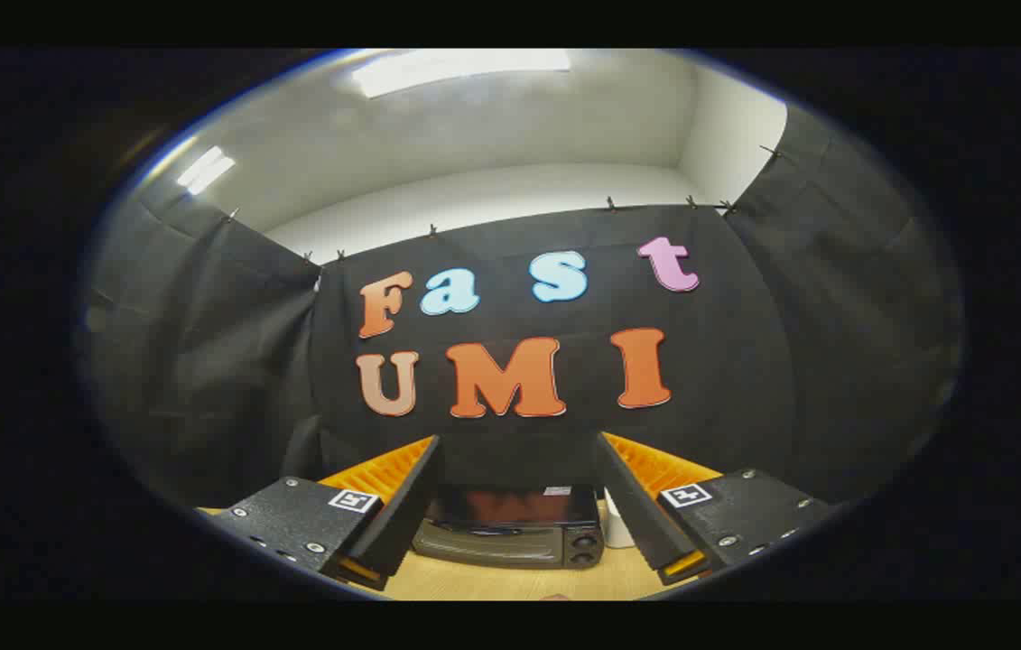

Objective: Open the toaster oven, put the food inside, and close the toaster oven door.

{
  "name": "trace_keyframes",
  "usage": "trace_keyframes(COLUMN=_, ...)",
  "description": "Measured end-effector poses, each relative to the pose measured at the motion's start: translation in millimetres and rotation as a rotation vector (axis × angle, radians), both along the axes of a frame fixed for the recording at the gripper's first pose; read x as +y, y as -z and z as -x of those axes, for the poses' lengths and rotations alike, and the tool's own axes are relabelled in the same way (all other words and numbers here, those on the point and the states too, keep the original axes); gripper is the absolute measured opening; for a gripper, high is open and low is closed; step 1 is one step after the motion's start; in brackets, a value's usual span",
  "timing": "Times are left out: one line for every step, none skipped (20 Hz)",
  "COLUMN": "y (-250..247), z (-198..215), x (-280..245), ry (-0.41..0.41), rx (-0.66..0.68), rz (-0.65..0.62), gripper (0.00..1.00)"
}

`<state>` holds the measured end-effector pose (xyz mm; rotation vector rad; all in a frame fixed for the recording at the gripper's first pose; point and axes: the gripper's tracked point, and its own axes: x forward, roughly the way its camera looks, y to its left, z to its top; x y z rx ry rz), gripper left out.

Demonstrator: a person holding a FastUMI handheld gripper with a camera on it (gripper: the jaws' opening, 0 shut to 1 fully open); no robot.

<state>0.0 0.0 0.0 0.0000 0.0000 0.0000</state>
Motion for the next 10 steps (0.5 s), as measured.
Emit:
trace_keyframes(y=1.8, z=-2.2, x=1.0, ry=-0.002, rx=0.000, rz=0.000, gripper=0.98)
trace_keyframes(y=5.2, z=-4.1, x=1.5, ry=-0.002, rx=0.005, rz=-0.002, gripper=0.98)
trace_keyframes(y=8.0, z=-5.5, x=3.3, ry=-0.007, rx=0.011, rz=-0.004, gripper=0.98)
trace_keyframes(y=11.9, z=-7.0, x=5.0, ry=-0.013, rx=0.017, rz=-0.007, gripper=0.97)
trace_keyframes(y=13.5, z=-9.7, x=5.4, ry=-0.013, rx=0.018, rz=-0.008, gripper=0.97)
trace_keyframes(y=16.0, z=-12.0, x=4.0, ry=-0.008, rx=0.018, rz=-0.008, gripper=0.97)
trace_keyframes(y=17.0, z=-15.4, x=2.4, ry=-0.001, rx=0.015, rz=-0.009, gripper=0.98)
trace_keyframes(y=19.3, z=-18.5, x=2.7, ry=0.006, rx=0.016, rz=-0.010, gripper=0.98)
trace_keyframes(y=22.7, z=-21.8, x=3.6, ry=0.008, rx=0.021, rz=-0.014, gripper=0.98)
trace_keyframes(y=25.7, z=-24.6, x=6.3, ry=0.005, rx=0.028, rz=-0.019, gripper=0.98)
